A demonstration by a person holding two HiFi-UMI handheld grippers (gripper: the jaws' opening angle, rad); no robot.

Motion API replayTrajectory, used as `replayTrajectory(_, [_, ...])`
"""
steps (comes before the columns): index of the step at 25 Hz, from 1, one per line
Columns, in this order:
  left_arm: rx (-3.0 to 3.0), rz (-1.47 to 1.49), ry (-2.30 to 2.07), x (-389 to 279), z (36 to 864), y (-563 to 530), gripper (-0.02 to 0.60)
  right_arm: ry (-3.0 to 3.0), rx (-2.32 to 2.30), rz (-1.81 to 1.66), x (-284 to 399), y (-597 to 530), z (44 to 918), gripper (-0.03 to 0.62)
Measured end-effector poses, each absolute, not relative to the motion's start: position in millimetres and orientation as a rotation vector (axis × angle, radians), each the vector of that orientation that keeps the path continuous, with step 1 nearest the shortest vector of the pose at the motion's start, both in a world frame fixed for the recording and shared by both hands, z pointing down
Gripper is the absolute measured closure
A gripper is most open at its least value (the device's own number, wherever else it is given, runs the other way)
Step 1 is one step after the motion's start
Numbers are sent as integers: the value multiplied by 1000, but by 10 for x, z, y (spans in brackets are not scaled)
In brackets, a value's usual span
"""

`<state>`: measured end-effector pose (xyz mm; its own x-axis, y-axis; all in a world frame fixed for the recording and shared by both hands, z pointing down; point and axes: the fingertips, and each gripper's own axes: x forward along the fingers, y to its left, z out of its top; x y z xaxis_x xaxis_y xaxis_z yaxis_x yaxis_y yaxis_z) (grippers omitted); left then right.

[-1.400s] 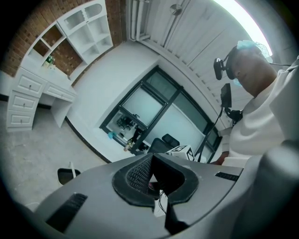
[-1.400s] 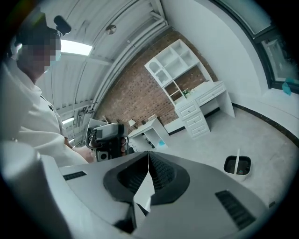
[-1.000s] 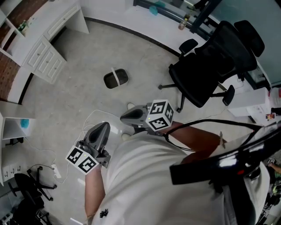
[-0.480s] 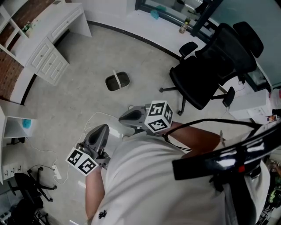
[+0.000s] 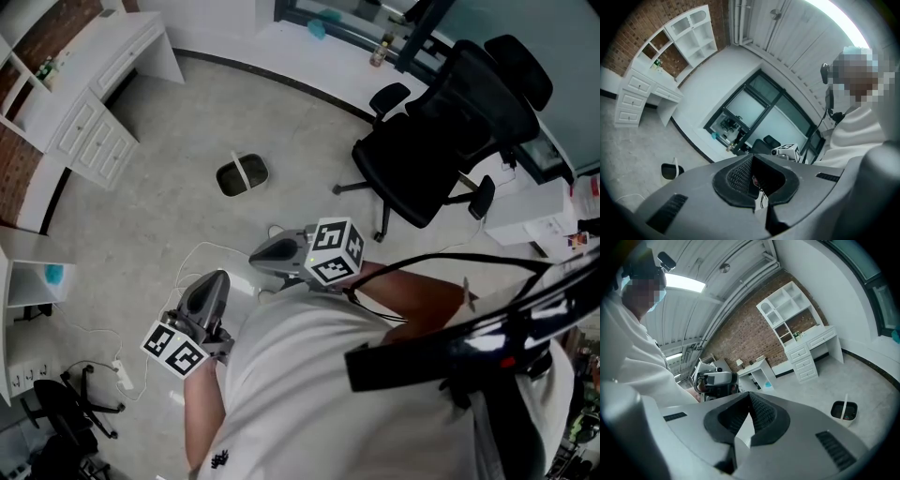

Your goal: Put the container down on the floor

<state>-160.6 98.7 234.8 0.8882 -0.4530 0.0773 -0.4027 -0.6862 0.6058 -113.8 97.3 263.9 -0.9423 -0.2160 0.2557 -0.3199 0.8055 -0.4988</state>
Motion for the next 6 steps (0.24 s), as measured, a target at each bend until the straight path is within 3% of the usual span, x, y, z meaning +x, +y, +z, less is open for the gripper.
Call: replayTrajectory(6, [2409, -95, -601, -1552, 2391, 976, 572, -2807, 422, 818, -1121, 985, 2670, 577])
